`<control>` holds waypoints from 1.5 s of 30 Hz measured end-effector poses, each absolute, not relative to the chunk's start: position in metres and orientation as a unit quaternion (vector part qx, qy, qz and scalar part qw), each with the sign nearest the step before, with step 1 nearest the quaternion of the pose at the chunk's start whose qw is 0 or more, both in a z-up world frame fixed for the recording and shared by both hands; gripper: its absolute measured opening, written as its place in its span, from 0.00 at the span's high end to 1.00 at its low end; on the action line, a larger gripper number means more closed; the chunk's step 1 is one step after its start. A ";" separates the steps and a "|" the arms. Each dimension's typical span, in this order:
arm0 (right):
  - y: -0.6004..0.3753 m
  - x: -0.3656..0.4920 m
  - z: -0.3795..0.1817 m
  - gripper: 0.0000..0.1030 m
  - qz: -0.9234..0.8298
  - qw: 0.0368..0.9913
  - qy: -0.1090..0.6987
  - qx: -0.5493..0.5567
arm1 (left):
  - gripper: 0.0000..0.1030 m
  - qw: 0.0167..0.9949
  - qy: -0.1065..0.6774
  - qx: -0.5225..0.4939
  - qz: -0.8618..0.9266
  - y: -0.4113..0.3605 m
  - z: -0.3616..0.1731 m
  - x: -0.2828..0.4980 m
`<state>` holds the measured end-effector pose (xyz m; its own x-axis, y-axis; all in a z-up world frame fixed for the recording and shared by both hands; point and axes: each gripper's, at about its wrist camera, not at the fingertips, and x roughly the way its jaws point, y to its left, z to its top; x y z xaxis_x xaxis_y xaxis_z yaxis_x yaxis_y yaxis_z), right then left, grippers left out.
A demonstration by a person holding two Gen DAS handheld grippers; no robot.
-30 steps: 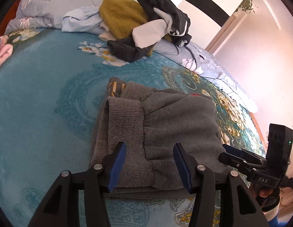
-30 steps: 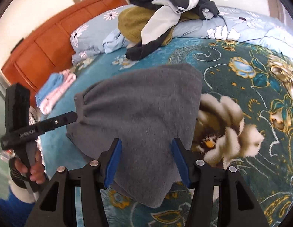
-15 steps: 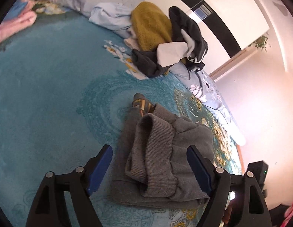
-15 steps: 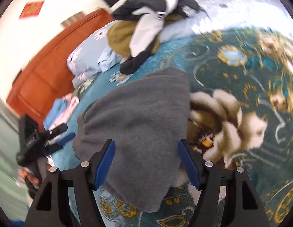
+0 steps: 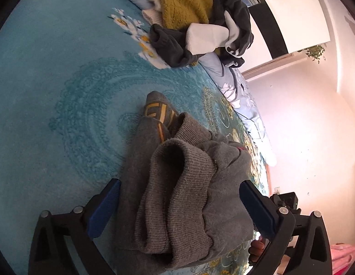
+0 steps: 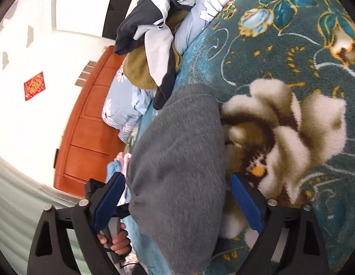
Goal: Fold clothes
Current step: 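Grasp the folded grey bundle with both tools from its sides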
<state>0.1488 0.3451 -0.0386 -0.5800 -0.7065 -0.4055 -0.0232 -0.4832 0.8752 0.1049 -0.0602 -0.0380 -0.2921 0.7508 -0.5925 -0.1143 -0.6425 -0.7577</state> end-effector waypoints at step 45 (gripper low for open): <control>0.309 0.132 -0.022 0.65 -0.787 0.233 -0.368 0.437 | 0.64 0.262 -0.256 -0.473 0.801 -0.056 -0.012 0.145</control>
